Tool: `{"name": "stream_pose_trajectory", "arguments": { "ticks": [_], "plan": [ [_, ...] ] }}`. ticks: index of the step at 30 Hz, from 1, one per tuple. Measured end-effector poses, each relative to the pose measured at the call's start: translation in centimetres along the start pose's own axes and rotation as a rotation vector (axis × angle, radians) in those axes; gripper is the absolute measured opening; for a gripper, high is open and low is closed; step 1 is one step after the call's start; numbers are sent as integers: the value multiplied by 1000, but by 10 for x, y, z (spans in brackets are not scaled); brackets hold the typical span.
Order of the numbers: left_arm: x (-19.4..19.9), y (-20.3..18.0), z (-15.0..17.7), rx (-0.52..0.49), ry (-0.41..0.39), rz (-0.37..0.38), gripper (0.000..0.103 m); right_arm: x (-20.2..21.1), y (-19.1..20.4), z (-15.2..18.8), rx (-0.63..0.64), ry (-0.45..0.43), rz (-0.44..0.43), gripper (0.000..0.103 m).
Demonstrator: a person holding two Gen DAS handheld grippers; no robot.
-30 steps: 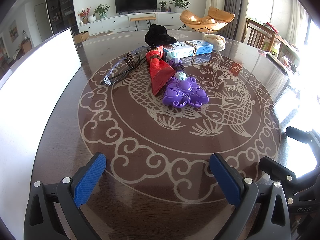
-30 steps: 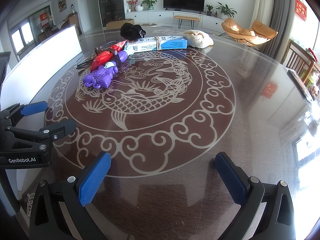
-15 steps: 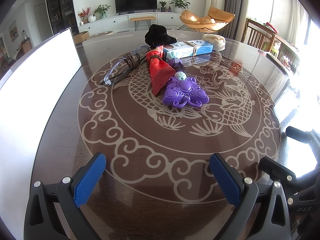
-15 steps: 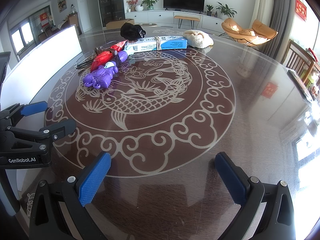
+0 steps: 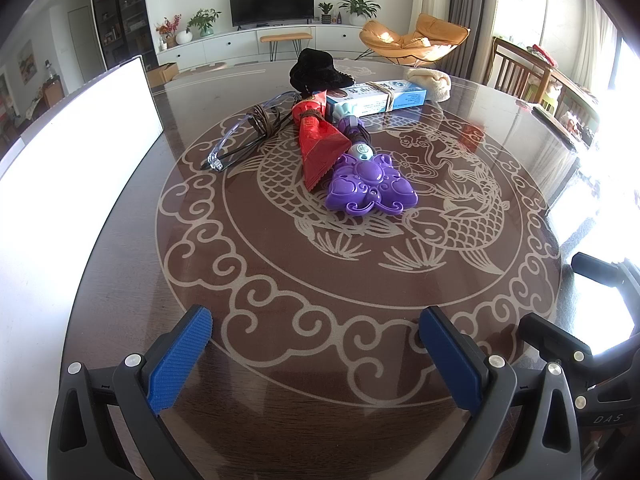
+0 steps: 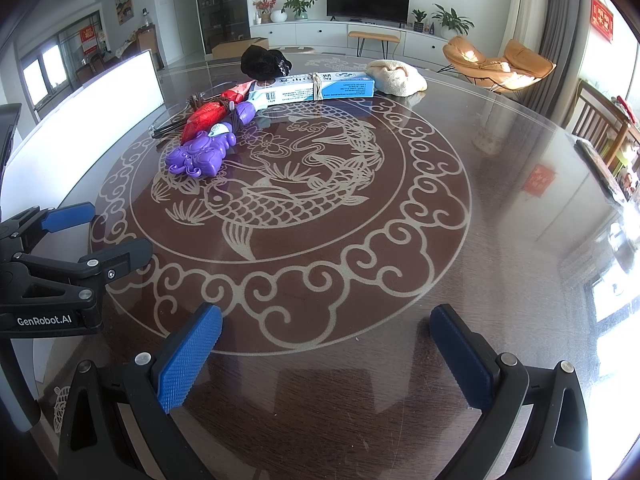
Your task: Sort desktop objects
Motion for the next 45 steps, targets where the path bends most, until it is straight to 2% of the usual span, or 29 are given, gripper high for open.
{"name": "stream_pose_trajectory", "arguments": {
  "ticks": [20, 24, 29, 45],
  "plan": [
    [0, 0, 0, 0, 0, 0, 103, 0, 0, 0, 2, 1, 0, 103],
    [0, 0, 0, 0, 0, 0, 103, 5, 0, 3, 8, 28, -35, 103],
    [0, 0, 0, 0, 0, 0, 103, 22, -5, 4, -32, -25, -77, 103],
    [0, 0, 0, 0, 0, 0, 103, 58, 7, 9, 28, -139, -80, 103]
  ]
}}
Point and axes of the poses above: each gripper's, at about its wrist camera, not at the fingertips, and x roughly against the way its jaws point, y to its left, z to its underside, the point moved 8 cm from there along -x, roughly the way its jaws point, and after that the axes turned 10 degrees about -x, right-handed, at the moved point
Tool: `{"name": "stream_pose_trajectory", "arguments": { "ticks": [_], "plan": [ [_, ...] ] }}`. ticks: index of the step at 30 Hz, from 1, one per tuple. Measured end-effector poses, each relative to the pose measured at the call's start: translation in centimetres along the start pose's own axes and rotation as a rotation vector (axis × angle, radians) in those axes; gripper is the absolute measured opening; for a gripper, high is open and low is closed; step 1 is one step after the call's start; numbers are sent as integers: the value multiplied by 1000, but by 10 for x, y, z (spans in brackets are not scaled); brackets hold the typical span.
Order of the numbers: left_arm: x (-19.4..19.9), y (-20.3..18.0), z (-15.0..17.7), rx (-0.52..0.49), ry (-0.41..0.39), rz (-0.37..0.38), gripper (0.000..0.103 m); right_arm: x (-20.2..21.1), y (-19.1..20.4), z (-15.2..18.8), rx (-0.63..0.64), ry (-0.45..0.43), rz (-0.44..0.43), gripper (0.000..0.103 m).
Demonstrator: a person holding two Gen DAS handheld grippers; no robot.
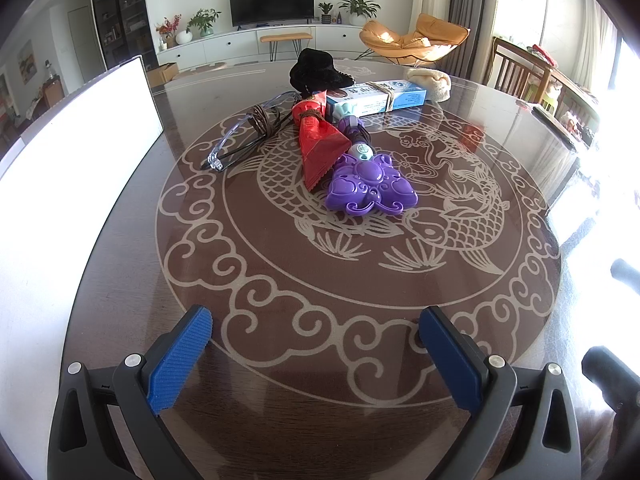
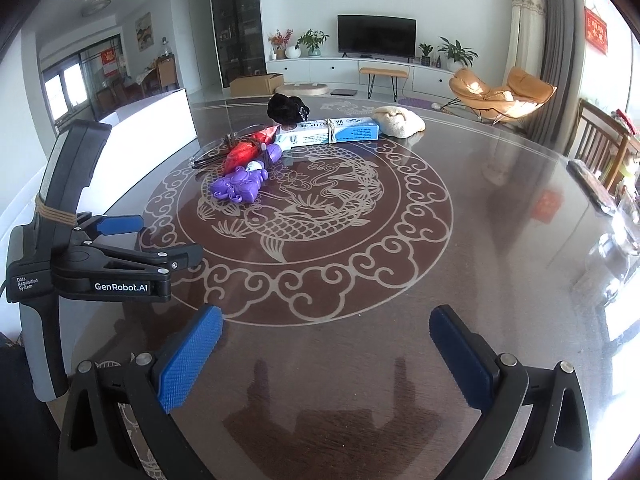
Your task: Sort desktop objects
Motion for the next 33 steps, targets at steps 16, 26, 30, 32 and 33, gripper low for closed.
{"name": "stream_pose_trajectory", "arguments": {
  "ticks": [16, 26, 30, 32, 33],
  "plan": [
    [0, 0, 0, 0, 0, 0, 103, -132, 88, -107, 180, 191, -180, 77],
    [0, 3, -1, 0, 0, 0, 103, -130, 74, -88, 136, 232, -232, 38],
    [0, 2, -1, 0, 0, 0, 103, -109, 37, -74, 78, 241, -190, 39],
    [0, 2, -1, 0, 0, 0, 103, -92, 19, -65, 79, 228, -159, 39],
    [0, 2, -1, 0, 0, 0, 103, -82, 12, -62, 84, 214, -147, 40]
  ]
}}
Point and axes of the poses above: each gripper's, at about its wrist camera, not at the fingertips, and x roughly against the way its jaws point, y to its left, z to its underside, the point moved 8 cm from there along -x, roughly the way its jaws point, and after that the axes turned 10 degrees about -x, right-handed, at the moved point
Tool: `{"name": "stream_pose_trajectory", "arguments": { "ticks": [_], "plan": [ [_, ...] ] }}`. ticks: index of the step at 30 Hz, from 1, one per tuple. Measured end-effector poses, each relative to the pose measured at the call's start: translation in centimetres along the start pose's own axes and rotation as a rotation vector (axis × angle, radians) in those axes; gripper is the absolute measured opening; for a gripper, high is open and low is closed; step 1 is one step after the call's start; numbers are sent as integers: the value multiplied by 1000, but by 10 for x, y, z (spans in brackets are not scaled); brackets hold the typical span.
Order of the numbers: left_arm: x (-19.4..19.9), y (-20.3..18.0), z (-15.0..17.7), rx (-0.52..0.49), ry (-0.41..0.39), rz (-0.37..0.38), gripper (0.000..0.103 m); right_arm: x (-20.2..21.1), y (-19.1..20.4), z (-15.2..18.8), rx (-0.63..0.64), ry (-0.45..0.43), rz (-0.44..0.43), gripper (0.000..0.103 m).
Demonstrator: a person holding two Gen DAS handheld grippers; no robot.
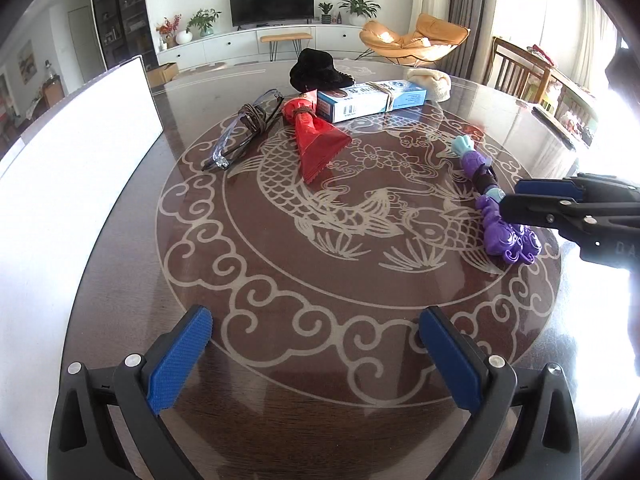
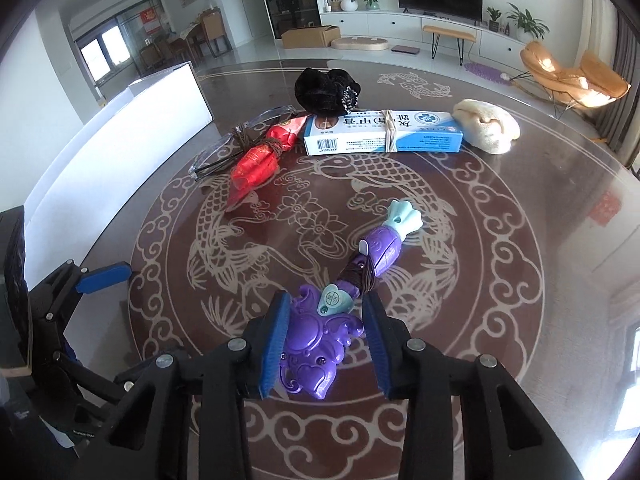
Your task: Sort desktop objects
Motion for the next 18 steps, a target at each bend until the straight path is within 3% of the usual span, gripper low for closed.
{"name": "stream_pose_trajectory", "arguments": {
  "ticks": [1, 3, 5, 12, 18],
  "plan": [
    [0, 0, 0, 0, 0, 0, 103, 9, -5, 7, 3, -11, 12, 43],
    [0, 0, 0, 0, 0, 0, 103, 26, -18, 18, -7, -52, 36, 73],
    [0, 0, 0, 0, 0, 0, 103, 47, -28, 34, -38, -110, 55, 86],
    [0, 1, 0, 0, 0, 0, 103, 73, -59, 101, -149, -110, 101, 88],
    [0, 0, 0, 0, 0, 0, 103, 72, -47, 121, -123, -116, 106, 88]
  ]
}}
Point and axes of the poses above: each gripper's, at about its wrist camera, not at the fingertips, and x roughly against the way its jaws point, y to its left, z to its underside, the point moved 8 cm from there along -x, roughly the way its jaws point, and after that the axes turned 10 degrees about -x, right-handed, at the moved point
